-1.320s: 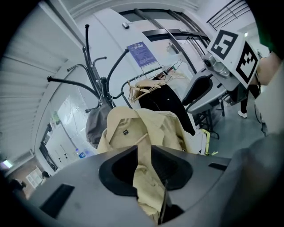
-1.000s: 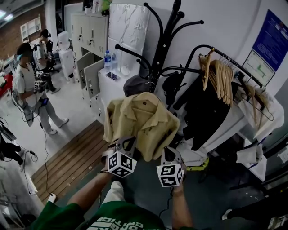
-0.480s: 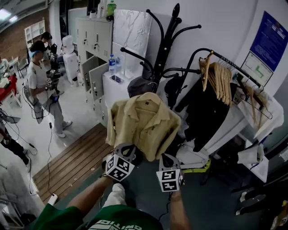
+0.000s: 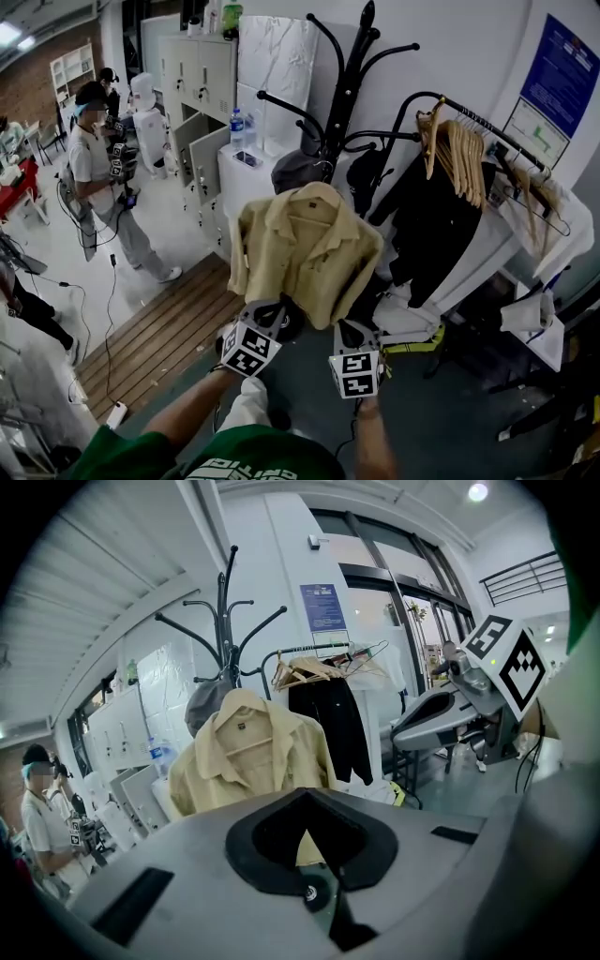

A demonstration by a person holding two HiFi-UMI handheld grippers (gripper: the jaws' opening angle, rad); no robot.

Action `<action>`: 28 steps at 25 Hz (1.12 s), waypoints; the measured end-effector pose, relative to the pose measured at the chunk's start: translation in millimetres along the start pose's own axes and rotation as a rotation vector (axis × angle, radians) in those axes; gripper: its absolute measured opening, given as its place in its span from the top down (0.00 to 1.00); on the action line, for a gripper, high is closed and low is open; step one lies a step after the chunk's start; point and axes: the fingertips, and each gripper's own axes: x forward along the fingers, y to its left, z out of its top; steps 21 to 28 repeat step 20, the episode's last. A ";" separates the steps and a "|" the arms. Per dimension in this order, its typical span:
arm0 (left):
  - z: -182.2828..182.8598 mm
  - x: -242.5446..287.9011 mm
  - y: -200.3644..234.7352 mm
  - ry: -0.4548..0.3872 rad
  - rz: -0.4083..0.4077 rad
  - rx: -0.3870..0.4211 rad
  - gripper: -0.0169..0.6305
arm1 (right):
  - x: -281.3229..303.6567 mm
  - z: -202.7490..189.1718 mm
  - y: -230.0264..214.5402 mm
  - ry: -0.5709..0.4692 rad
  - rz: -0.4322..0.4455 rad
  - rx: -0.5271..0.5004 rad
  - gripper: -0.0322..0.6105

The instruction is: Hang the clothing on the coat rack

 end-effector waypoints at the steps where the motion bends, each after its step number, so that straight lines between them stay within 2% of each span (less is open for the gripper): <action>1: -1.2 -1.6 -0.5 0.001 -0.001 -0.004 0.97 | -0.3 -0.6 1.7 0.000 0.002 0.000 0.94; 28: -13.6 -18.0 -3.4 -0.003 0.012 -0.055 0.97 | -4.3 -1.1 13.6 -0.022 0.015 -0.012 0.94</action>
